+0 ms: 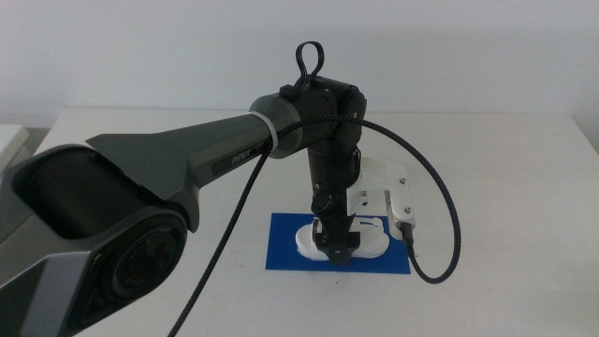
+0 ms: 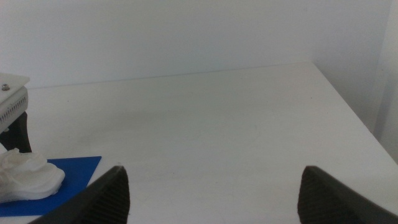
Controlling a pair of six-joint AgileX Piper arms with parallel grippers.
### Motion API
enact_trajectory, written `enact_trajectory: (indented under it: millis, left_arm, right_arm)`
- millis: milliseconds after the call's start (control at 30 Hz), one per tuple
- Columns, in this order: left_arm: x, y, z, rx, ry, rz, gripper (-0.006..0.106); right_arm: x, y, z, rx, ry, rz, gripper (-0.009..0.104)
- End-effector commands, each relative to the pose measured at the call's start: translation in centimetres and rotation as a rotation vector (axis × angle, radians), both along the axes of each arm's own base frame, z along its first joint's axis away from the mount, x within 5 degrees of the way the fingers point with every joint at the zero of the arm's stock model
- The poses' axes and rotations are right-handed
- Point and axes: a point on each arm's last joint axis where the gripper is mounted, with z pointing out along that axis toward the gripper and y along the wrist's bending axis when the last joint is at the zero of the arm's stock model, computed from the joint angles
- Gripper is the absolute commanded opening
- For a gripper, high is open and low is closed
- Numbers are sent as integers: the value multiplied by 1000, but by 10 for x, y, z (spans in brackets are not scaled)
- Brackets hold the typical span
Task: Use one arm to grab the shoe from the table and place it on the mat.
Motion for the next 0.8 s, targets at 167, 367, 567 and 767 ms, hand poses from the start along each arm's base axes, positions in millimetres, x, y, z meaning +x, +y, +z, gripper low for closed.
enact_trajectory:
  millis: [167, 367, 567, 767]
  left_arm:
    - [5, 21, 72, -118, -66, 208, 94]
    - [-15, 80, 176, -360, -20, 756, 94]
    - [-75, 167, 176, -314, -130, 1091, 94]
    - [-157, 242, 163, -521, -366, 1328, 94]
  right_arm:
    - [0, 0, 0, -12, -9, -1, 79]
    - [0, 0, 0, -12, -9, -1, 79]
    - [0, 0, 0, -12, -9, -1, 79]
    - [0, 0, 0, -12, -9, -1, 79]
